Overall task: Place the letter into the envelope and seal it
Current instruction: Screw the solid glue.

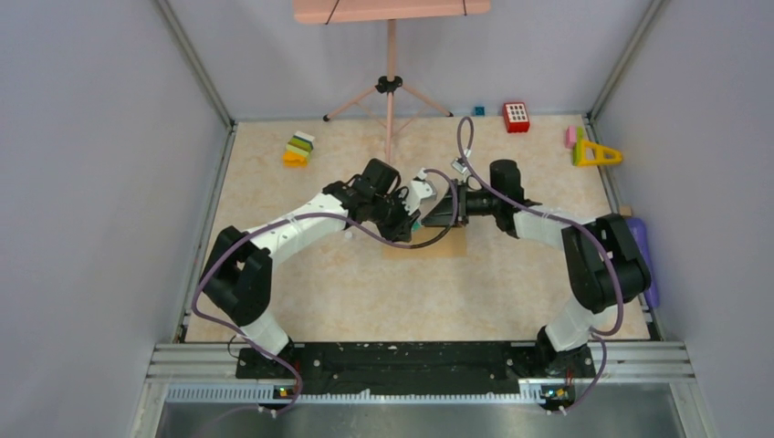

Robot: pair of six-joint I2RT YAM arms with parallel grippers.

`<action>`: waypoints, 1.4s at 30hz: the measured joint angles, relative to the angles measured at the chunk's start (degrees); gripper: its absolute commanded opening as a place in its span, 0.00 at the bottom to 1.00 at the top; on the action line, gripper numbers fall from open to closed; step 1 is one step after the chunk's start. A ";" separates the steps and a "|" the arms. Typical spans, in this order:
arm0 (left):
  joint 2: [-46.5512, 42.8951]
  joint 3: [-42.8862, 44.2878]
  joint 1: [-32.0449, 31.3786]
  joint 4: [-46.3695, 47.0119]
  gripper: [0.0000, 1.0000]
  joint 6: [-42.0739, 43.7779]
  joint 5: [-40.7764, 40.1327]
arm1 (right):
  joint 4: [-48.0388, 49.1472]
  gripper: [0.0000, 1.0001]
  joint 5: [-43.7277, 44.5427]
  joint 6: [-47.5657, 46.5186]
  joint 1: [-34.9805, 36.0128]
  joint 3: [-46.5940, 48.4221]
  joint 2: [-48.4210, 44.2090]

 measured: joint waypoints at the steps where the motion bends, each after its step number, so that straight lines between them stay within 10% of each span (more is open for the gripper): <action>1: 0.00 0.00 -0.04 0.11 0.00 0.00 -0.02 | 0.33 0.37 -0.04 0.46 0.00 0.15 0.35; 31: 0.00 -0.09 -0.59 0.02 0.00 0.28 0.24 | -2.95 0.20 -0.11 -3.96 0.85 2.95 1.64; 42: 0.79 2.16 3.06 -5.01 0.00 2.86 20.74 | -10.62 0.22 -2.67 -23.10 1.95 1.53 -8.98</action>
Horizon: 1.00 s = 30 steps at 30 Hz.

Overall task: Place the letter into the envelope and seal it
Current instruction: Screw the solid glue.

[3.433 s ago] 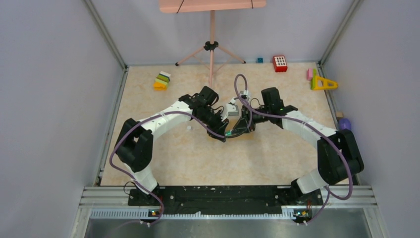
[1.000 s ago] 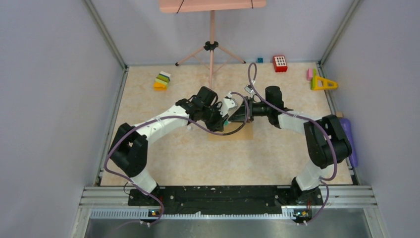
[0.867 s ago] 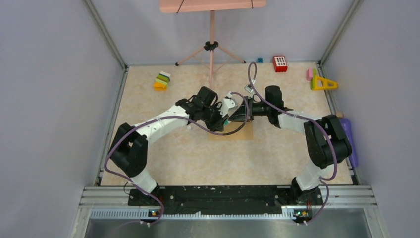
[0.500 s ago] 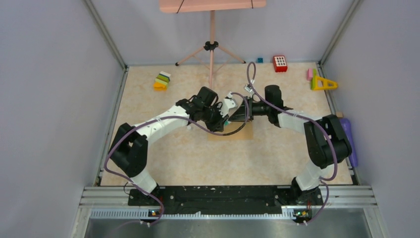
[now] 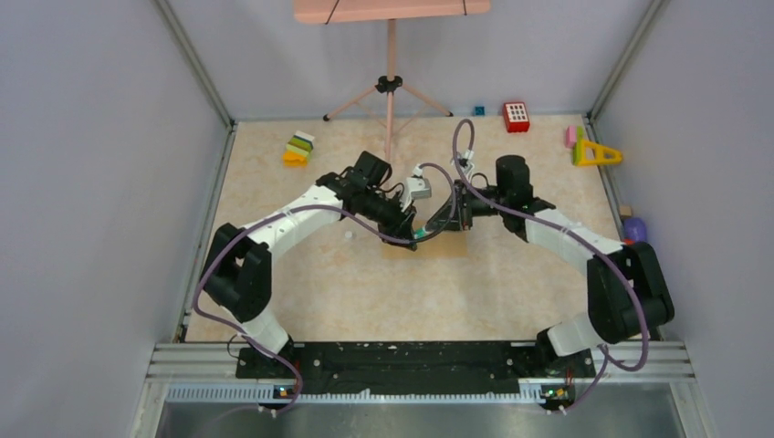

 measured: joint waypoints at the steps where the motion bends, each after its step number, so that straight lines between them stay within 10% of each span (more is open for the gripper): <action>1: 0.26 0.39 0.39 -0.61 0.00 0.42 2.62 | -0.11 0.23 -0.39 -1.84 0.02 -0.50 -1.38; 12: 2.60 2.08 1.68 -8.63 0.00 4.42 16.90 | 0.83 0.56 -1.60 -17.99 3.15 -5.70 -13.11; 30: -1.64 -3.37 1.60 4.33 0.00 -3.28 -4.92 | 4.15 0.56 5.64 6.25 -0.44 -2.54 -4.17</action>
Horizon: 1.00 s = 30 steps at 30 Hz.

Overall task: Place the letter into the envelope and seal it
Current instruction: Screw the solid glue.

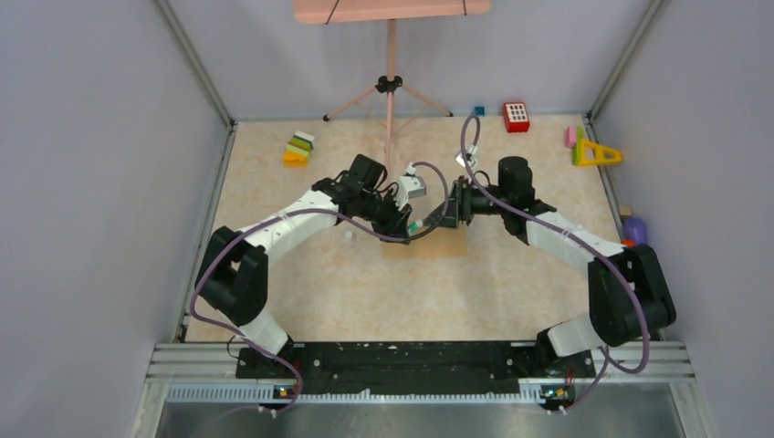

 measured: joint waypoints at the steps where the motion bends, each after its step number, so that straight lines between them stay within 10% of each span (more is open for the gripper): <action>1: 0.00 -0.09 -0.17 0.46 0.00 -0.09 -1.57 | 0.09 0.55 0.39 0.92 -0.04 0.20 0.90; 30: -0.07 -1.14 -7.43 4.13 0.00 0.85 -23.32 | 3.06 0.24 -1.05 15.65 -1.38 3.17 14.84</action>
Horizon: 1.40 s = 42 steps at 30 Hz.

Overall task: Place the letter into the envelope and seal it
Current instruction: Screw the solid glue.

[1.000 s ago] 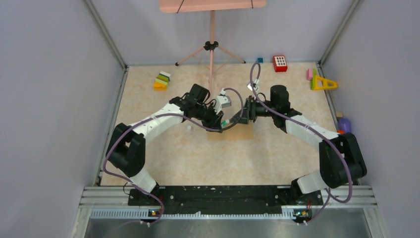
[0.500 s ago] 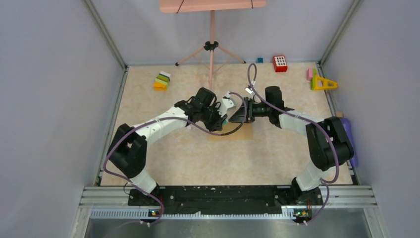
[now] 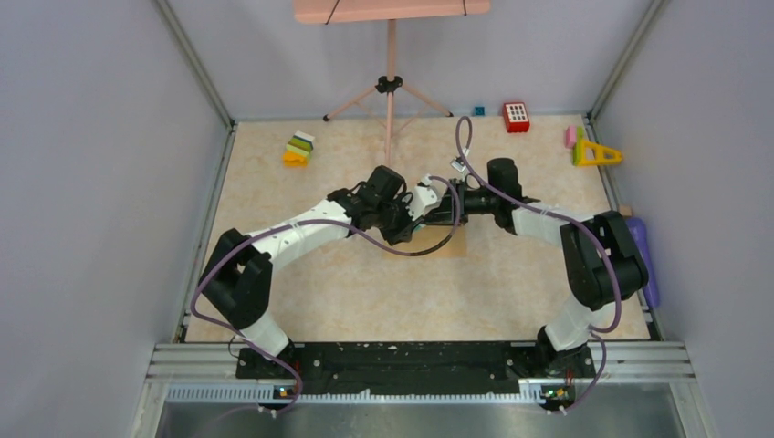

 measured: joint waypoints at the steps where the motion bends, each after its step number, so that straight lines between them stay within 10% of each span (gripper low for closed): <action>1: 0.00 0.00 -0.07 0.00 0.00 0.04 -0.04 | -0.02 0.22 -0.07 -0.02 0.00 0.00 0.00; 21: 1.31 4.35 3.37 -9.25 0.00 2.97 23.08 | -11.21 0.21 -6.29 -25.75 1.38 -0.61 -10.23; 30: 3.91 6.45 5.20 -16.41 0.00 6.71 41.70 | -13.94 0.51 -4.26 -44.83 5.46 -5.01 -24.55; 42: 2.03 3.50 5.27 -11.15 0.00 3.74 35.65 | -14.84 0.55 0.07 -34.91 4.66 0.37 -16.94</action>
